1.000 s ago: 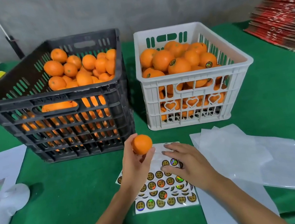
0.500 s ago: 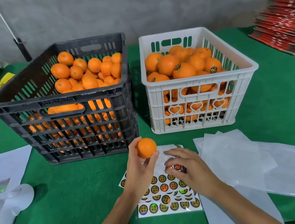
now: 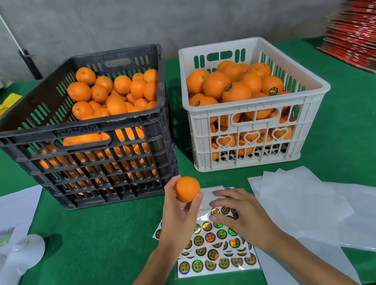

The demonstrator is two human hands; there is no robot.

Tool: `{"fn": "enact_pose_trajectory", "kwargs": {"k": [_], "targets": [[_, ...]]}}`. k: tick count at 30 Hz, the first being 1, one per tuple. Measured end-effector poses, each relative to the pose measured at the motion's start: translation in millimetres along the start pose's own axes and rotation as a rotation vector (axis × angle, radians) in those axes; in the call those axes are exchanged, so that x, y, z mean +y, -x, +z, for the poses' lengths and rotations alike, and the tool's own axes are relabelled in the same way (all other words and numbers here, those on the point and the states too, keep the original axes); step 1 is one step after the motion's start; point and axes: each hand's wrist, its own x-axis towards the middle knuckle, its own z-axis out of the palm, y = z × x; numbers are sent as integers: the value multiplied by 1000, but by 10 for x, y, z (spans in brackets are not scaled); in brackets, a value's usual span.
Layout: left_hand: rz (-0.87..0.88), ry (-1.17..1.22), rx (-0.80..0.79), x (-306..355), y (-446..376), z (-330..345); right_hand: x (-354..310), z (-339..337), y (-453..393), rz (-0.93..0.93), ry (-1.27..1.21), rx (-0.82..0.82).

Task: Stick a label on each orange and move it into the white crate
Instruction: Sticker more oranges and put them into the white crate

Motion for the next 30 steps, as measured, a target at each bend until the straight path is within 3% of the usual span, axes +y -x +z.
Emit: {"fn": "enact_pose_trajectory", "kwargs": {"k": [9, 14, 20, 30], "targets": [[-12, -10, -7, -10, 3, -6, -29, 27, 36, -216, 118, 119], [-24, -24, -8, 3, -2, -6, -80, -21, 73, -150, -48, 29], [-19, -111, -47, 23, -8, -7, -426, -242, -95, 130, -713, 64], [155, -27, -27, 649, -215, 31, -743, -457, -568, 117, -688, 265]]}}
